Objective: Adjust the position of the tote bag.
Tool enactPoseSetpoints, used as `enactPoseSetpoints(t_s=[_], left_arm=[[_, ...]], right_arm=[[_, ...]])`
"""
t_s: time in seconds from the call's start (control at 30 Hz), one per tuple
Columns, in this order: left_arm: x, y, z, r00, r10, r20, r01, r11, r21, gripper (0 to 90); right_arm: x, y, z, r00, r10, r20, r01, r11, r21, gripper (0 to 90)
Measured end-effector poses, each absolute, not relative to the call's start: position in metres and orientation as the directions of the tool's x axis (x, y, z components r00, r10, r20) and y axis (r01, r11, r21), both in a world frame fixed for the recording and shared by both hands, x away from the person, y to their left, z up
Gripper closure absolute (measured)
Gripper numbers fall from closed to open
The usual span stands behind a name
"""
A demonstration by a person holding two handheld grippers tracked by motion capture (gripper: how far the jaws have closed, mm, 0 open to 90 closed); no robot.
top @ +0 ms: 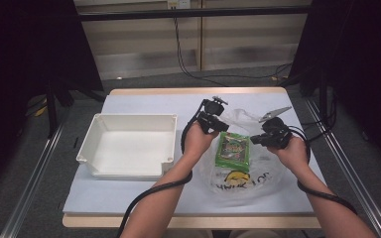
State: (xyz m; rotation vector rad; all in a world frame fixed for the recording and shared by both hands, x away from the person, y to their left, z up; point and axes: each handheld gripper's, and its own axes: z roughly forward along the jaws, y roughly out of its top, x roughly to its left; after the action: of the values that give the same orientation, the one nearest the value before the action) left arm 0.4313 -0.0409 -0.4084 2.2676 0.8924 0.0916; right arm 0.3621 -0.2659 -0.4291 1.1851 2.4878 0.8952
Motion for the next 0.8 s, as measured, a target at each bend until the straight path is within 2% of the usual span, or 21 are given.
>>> enactPoseSetpoints(t_s=[0.13, 0.2, 0.5, 0.53, 0.8], left_arm=[[0.440, -0.040, -0.416, 0.732, 0.662, -0.162, 0.603, -0.518, 0.607, 89.1], [0.443, -0.040, -0.421, 0.725, 0.676, -0.130, 0.604, -0.534, 0.591, 89.2], [0.455, -0.035, -0.444, 0.658, 0.738, -0.152, 0.670, -0.482, 0.564, 90.0], [0.457, -0.034, -0.446, 0.669, 0.731, -0.131, 0.662, -0.506, 0.553, 90.0], [0.461, -0.035, -0.460, 0.640, 0.757, -0.134, 0.692, -0.491, 0.529, 90.0]], right_arm=[[0.365, -0.273, -0.435, -0.617, 0.785, 0.048, 0.639, 0.465, 0.612, 90.0], [0.368, -0.276, -0.439, -0.610, 0.792, 0.032, 0.642, 0.470, 0.606, 90.0], [0.379, -0.287, -0.454, -0.556, 0.831, 0.034, 0.701, 0.446, 0.557, 90.0], [0.381, -0.288, -0.455, -0.550, 0.834, 0.033, 0.703, 0.442, 0.558, 90.0], [0.390, -0.295, -0.465, -0.528, 0.849, 0.041, 0.725, 0.425, 0.542, 90.0]])
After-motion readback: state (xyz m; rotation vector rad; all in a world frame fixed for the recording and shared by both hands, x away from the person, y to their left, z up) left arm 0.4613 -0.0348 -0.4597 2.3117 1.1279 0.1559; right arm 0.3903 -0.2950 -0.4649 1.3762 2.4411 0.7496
